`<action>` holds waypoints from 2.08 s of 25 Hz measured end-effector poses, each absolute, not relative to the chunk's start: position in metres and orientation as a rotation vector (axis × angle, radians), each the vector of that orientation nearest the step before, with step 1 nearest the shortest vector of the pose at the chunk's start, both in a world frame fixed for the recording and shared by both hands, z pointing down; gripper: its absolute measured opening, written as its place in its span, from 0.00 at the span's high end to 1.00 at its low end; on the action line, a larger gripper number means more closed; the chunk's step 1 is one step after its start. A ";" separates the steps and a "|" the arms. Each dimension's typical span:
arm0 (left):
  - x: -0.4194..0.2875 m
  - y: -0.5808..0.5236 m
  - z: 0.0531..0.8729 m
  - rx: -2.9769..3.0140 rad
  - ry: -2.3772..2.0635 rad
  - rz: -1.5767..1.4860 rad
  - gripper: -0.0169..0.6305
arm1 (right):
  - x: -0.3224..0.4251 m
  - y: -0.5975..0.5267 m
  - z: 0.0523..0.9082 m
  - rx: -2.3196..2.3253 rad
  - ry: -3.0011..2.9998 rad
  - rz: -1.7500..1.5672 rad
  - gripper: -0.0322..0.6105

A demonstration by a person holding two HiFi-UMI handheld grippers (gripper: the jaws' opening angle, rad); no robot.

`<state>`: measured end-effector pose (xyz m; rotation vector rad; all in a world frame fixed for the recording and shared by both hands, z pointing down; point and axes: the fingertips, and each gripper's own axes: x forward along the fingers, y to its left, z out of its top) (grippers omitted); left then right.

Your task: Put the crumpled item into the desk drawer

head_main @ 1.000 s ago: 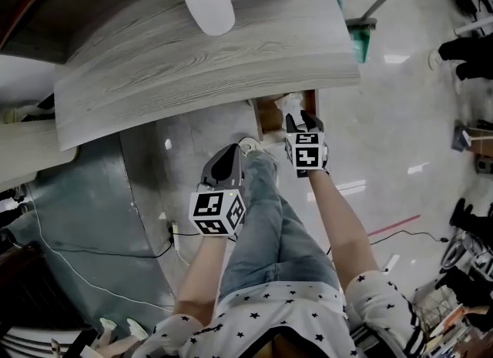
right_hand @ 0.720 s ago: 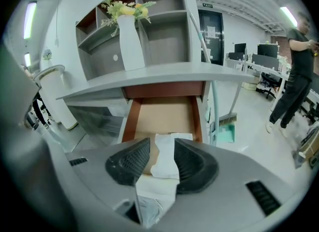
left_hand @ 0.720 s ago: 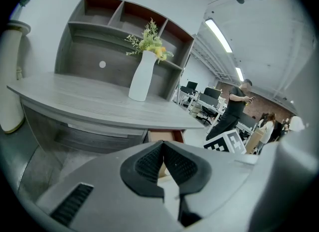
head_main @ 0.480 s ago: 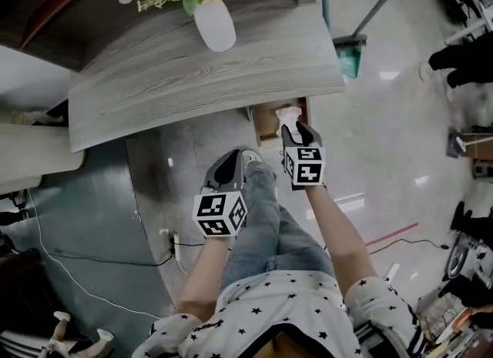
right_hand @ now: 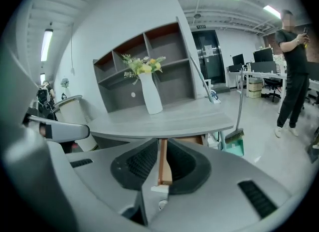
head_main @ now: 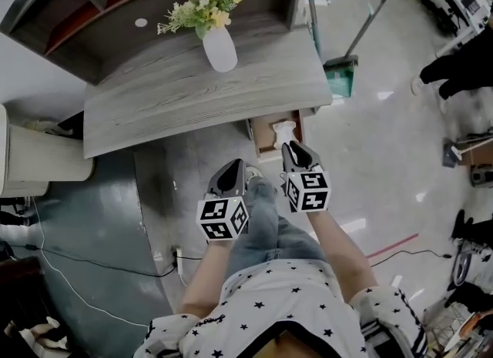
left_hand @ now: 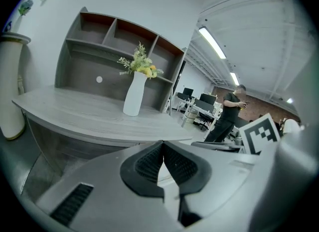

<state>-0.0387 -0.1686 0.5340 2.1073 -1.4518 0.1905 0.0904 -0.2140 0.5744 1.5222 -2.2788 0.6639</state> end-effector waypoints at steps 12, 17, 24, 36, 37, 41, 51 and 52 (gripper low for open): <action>-0.028 -0.158 0.489 2.185 -1.428 0.150 0.95 | 0.083 -0.183 0.491 1.500 -2.399 0.585 0.96; -0.026 -0.158 0.473 2.217 -1.415 0.137 0.95 | 0.082 -0.178 0.470 1.491 -2.432 0.540 0.96; -0.025 -0.159 0.452 2.269 -1.411 0.111 0.95 | 0.083 -0.174 0.448 1.492 -2.484 0.502 0.96; -0.027 -0.155 0.443 2.301 -1.404 0.100 0.95 | 0.081 -0.168 0.432 1.505 -2.533 0.468 0.96; -0.027 -0.155 0.442 2.302 -1.404 0.101 0.95 | 0.081 -0.167 0.432 1.502 -2.535 0.472 0.96; -0.024 -0.154 0.442 2.308 -1.399 0.109 0.95 | 0.084 -0.164 0.433 1.502 -2.528 0.460 0.96; -0.019 -0.156 0.445 2.306 -1.385 0.111 0.95 | 0.088 -0.163 0.436 1.522 -2.512 0.449 0.96; -0.019 -0.156 0.445 2.305 -1.384 0.109 0.95 | 0.089 -0.164 0.436 1.526 -2.512 0.449 0.96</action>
